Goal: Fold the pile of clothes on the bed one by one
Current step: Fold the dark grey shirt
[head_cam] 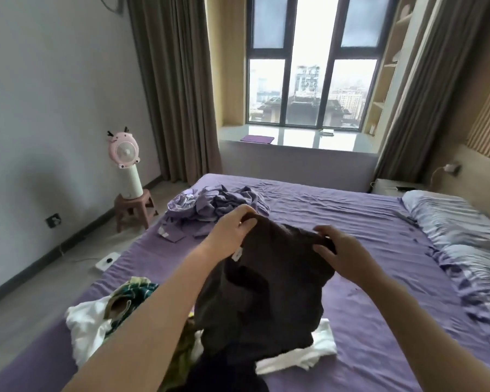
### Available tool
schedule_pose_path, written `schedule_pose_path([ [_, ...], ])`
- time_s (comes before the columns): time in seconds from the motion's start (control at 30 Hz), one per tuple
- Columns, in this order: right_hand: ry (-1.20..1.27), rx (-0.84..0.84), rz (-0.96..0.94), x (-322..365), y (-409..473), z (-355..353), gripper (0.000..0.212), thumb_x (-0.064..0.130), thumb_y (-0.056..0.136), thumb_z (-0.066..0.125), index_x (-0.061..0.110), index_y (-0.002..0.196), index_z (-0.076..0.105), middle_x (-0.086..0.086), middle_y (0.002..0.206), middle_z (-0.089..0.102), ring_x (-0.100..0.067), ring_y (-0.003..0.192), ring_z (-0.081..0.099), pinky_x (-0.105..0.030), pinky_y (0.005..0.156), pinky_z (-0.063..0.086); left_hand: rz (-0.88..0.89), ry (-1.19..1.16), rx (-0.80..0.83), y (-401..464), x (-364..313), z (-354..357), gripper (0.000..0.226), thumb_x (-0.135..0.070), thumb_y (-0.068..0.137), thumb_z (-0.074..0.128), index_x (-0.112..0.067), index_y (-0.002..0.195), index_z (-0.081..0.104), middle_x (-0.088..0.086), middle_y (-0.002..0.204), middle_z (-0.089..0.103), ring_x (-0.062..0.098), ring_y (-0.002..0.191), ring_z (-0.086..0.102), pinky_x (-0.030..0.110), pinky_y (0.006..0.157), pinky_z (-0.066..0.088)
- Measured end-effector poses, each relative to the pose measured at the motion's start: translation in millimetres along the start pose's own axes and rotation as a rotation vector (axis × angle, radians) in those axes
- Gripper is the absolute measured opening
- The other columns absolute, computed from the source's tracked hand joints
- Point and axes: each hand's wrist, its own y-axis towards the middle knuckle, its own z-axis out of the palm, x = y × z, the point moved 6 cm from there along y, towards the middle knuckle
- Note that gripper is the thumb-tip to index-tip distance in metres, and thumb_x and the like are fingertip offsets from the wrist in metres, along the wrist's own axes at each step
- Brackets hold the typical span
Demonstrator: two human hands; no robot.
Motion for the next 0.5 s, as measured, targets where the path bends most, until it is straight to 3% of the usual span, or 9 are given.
schedule_pose_path([
  [0.07, -0.040, 0.042, -0.040, 6, -7, -19, 0.060, 0.039, 0.086, 0.064, 0.027, 0.139, 0.041, -0.001, 0.126, 0.060, -0.024, 0.114, 0.057, -0.034, 0.092, 0.044, 0.052, -0.017, 0.045, 9, -36, 10, 0.014, -0.013, 0.096, 0.052, -0.009, 0.107, 0.058, 0.006, 0.101, 0.063, 0.022, 0.095, 0.058, 0.034, 0.091, 0.043],
  [0.13, -0.066, 0.066, -0.094, 10, -15, -37, 0.059, 0.043, 0.086, 0.062, 0.029, 0.139, 0.041, 0.000, 0.126, 0.059, -0.023, 0.113, 0.057, -0.033, 0.091, 0.044, 0.107, -0.045, 0.080, 13, -72, 23, 0.012, -0.014, 0.096, 0.051, -0.011, 0.105, 0.058, 0.006, 0.104, 0.063, 0.020, 0.099, 0.057, 0.031, 0.093, 0.043],
  [0.2, 0.008, 0.032, -0.147, 12, -22, -56, 0.035, 0.034, 0.089, 0.061, 0.021, 0.121, 0.056, 0.000, 0.108, 0.065, -0.022, 0.101, 0.059, -0.024, 0.080, 0.040, 0.140, -0.121, 0.081, 12, -103, 32, 0.009, -0.012, 0.096, 0.052, -0.016, 0.100, 0.058, 0.000, 0.097, 0.062, 0.004, 0.091, 0.057, 0.015, 0.082, 0.044],
  [0.27, 0.091, -0.036, -0.165, 10, -28, -80, 0.010, 0.025, 0.092, 0.058, 0.018, 0.097, 0.061, 0.006, 0.084, 0.061, -0.016, 0.084, 0.057, -0.016, 0.068, 0.034, 0.149, -0.181, 0.060, 10, -128, 39, 0.010, -0.011, 0.095, 0.053, -0.019, 0.097, 0.059, -0.006, 0.089, 0.061, -0.009, 0.079, 0.055, 0.006, 0.071, 0.042],
  [0.33, 0.181, -0.102, -0.167, 4, -35, -105, 0.006, 0.023, 0.093, 0.055, 0.023, 0.090, 0.060, 0.014, 0.078, 0.058, -0.006, 0.076, 0.053, -0.008, 0.067, 0.034, 0.138, -0.208, 0.025, 7, -140, 45, 0.009, -0.012, 0.095, 0.053, -0.017, 0.099, 0.059, -0.003, 0.092, 0.062, 0.001, 0.086, 0.057, 0.013, 0.078, 0.044],
  [0.4, 0.219, -0.131, -0.175, 0, -42, -126, 0.009, 0.022, 0.094, 0.053, 0.024, 0.097, 0.062, 0.019, 0.084, 0.059, 0.004, 0.078, 0.052, -0.001, 0.071, 0.033, 0.100, -0.245, 0.016, 1, -144, 54, 0.012, -0.013, 0.095, 0.054, -0.011, 0.106, 0.060, 0.005, 0.100, 0.064, 0.013, 0.092, 0.057, 0.027, 0.087, 0.046],
  [0.5, 0.117, -0.077, -0.242, -6, -53, -147, 0.019, 0.018, 0.095, 0.052, 0.020, 0.110, 0.064, 0.018, 0.097, 0.060, 0.008, 0.088, 0.049, 0.005, 0.078, 0.029, 0.033, -0.309, 0.015, -13, -140, 76, 0.014, -0.012, 0.093, 0.058, -0.008, 0.106, 0.061, 0.009, 0.094, 0.065, 0.015, 0.084, 0.060, 0.028, 0.077, 0.050],
])
